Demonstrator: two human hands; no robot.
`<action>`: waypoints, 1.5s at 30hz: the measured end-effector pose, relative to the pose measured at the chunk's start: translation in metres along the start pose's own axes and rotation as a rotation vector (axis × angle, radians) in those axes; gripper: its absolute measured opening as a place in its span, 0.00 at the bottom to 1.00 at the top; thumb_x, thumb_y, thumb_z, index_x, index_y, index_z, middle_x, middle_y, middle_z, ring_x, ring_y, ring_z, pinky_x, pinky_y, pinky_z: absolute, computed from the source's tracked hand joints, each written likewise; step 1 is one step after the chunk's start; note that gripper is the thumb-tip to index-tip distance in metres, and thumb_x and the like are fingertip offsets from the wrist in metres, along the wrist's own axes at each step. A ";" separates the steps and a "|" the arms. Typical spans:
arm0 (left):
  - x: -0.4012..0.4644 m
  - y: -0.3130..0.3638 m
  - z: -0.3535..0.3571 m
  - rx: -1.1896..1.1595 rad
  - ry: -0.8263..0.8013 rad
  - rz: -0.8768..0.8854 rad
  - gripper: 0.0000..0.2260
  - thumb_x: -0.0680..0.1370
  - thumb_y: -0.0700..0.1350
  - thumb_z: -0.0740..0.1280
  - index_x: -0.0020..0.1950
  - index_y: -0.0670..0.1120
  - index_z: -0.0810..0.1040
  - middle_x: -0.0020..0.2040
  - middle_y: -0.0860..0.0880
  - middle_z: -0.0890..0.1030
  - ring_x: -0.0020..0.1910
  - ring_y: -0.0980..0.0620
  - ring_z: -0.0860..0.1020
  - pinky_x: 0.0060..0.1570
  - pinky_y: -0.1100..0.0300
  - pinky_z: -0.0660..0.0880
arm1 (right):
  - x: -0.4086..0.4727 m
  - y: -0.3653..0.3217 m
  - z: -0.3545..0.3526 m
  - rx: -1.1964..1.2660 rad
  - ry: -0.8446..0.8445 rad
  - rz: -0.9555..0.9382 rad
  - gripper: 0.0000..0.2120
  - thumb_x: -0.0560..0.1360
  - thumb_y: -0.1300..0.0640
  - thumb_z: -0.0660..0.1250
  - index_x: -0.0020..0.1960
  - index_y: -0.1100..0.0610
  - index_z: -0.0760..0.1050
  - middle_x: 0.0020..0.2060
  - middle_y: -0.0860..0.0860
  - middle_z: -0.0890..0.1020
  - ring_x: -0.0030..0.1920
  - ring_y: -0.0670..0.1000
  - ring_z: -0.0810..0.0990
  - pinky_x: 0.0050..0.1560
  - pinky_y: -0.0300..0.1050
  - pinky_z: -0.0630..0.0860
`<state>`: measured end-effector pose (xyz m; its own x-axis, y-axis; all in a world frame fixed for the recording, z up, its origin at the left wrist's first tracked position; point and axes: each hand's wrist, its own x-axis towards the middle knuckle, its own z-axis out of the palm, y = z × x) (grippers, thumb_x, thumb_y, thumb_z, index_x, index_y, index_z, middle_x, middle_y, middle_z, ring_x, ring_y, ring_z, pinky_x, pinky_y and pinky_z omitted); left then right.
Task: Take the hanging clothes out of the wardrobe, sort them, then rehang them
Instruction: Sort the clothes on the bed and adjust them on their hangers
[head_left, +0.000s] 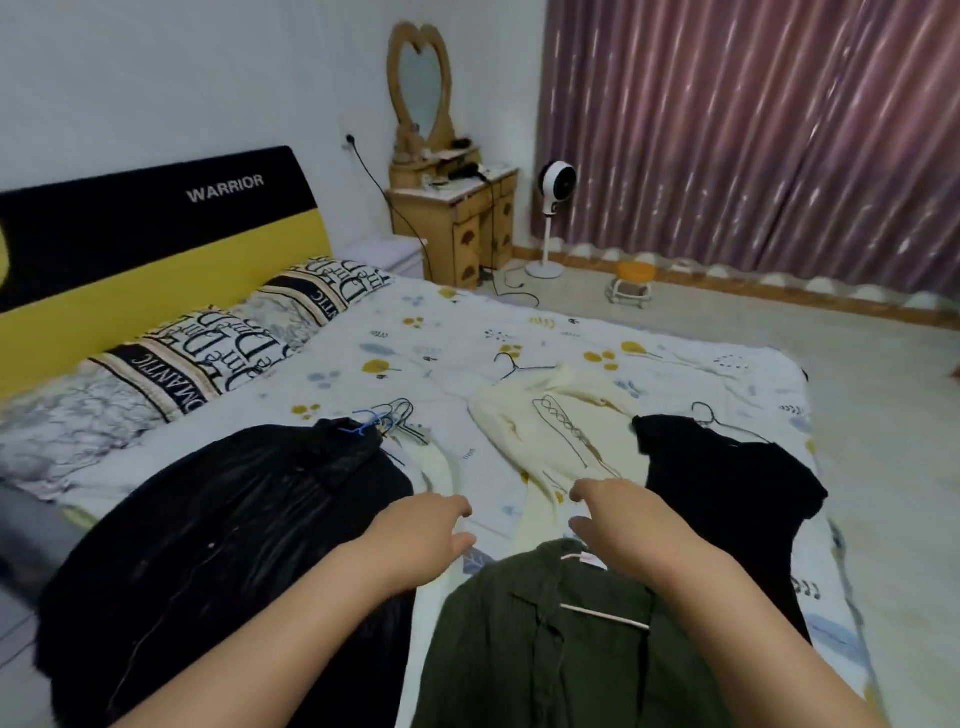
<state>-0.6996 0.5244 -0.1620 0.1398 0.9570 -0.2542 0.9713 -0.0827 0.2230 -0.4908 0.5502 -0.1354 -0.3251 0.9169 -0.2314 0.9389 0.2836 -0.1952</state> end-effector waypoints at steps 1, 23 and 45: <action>-0.009 -0.005 -0.001 0.005 0.008 -0.013 0.19 0.80 0.53 0.57 0.70 0.50 0.66 0.65 0.49 0.74 0.62 0.48 0.73 0.58 0.54 0.71 | -0.004 -0.010 0.000 -0.008 -0.001 -0.025 0.15 0.79 0.54 0.57 0.64 0.57 0.69 0.59 0.55 0.76 0.57 0.55 0.76 0.55 0.49 0.74; -0.150 -0.251 -0.029 -0.006 0.190 -0.280 0.21 0.80 0.55 0.57 0.72 0.52 0.62 0.66 0.51 0.70 0.63 0.50 0.71 0.61 0.55 0.69 | 0.013 -0.282 0.071 0.029 0.054 -0.187 0.18 0.80 0.52 0.57 0.68 0.54 0.65 0.64 0.52 0.70 0.65 0.55 0.67 0.62 0.49 0.69; -0.072 -0.409 -0.025 -0.045 0.104 -0.290 0.26 0.80 0.56 0.55 0.76 0.52 0.52 0.77 0.51 0.54 0.75 0.51 0.55 0.72 0.54 0.57 | 0.149 -0.376 0.114 0.131 -0.085 0.026 0.28 0.81 0.46 0.54 0.77 0.51 0.48 0.77 0.56 0.49 0.76 0.57 0.45 0.75 0.58 0.51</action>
<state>-1.1111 0.4963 -0.2118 -0.1649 0.9623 -0.2162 0.9580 0.2084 0.1971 -0.9051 0.5478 -0.2051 -0.3145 0.8947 -0.3173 0.9262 0.2159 -0.3092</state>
